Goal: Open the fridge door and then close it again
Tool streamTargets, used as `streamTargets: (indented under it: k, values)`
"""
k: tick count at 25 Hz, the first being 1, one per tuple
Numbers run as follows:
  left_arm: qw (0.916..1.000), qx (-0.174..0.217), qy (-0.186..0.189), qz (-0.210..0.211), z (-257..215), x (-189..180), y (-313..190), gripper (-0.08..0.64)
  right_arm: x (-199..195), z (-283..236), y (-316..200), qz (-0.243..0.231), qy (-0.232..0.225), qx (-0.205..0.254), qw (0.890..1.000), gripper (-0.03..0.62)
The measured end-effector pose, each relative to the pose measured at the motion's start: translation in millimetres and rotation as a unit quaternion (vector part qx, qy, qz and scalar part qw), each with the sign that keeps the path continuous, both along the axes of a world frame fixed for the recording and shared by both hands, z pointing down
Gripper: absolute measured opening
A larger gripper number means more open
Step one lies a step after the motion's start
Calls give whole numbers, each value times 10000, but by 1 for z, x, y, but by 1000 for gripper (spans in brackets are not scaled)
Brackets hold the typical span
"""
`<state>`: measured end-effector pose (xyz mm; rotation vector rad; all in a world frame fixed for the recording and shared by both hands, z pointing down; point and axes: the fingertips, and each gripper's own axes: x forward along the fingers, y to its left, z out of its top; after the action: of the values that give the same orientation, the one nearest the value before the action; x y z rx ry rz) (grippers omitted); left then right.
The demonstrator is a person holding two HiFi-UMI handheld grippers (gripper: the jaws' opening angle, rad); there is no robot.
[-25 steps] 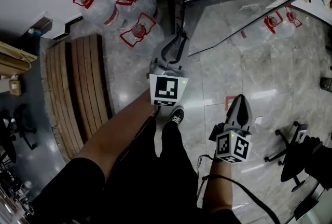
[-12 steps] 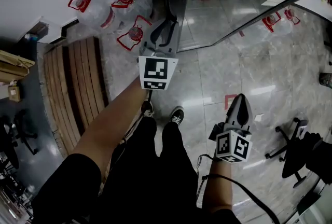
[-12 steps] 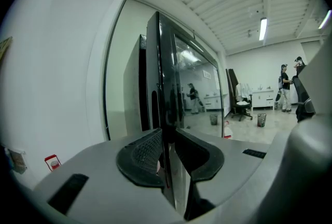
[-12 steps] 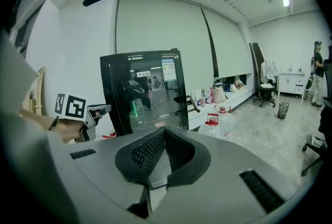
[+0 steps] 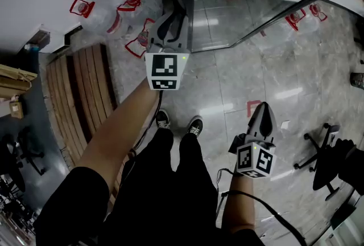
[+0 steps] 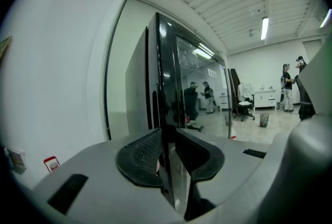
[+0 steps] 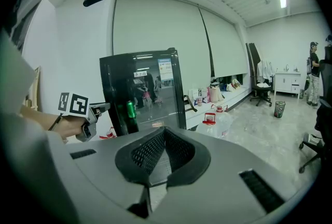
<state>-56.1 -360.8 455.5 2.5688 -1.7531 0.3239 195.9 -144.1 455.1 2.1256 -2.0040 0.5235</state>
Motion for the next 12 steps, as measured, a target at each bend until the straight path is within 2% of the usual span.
streamTargets:
  k: [5, 7, 12]
  values:
    - [9999, 12, -8, -169, -1, -6, 6, 74, -4, -5, 0, -23, -26, 48, 10000, 15]
    - [9996, 104, -49, -244, -7, -9, 17, 34, -7, -10, -1, -85, -21, 111, 9999, 15]
    - [9994, 309, 166, -82, -44, -7, 63, 8, -22, -39, -5, -396, -21, 372, 9985, 15]
